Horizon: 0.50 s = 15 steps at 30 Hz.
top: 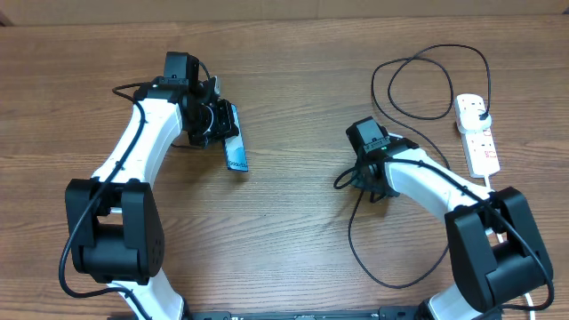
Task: Plug charger to phone and switch on socket
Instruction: 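Close the right gripper on the USB-C connector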
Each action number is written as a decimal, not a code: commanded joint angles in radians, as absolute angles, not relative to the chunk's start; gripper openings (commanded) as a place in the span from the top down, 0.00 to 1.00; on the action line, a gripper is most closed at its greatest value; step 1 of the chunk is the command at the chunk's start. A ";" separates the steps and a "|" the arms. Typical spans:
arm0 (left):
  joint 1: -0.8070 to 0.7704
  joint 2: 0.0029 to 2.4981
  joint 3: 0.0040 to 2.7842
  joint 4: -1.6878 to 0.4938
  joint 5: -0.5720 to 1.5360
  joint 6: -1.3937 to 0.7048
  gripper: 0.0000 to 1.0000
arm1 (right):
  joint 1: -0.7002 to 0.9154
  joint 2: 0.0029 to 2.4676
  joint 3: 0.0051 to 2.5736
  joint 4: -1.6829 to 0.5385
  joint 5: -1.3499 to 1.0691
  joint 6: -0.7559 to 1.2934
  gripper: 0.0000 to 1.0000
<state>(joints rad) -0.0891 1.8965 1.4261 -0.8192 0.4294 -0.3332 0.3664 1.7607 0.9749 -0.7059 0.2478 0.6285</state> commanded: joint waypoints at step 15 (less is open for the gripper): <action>-0.084 1.891 1.427 -0.818 0.439 -0.315 0.95 | 0.273 1.781 0.959 -0.680 0.137 0.628 0.79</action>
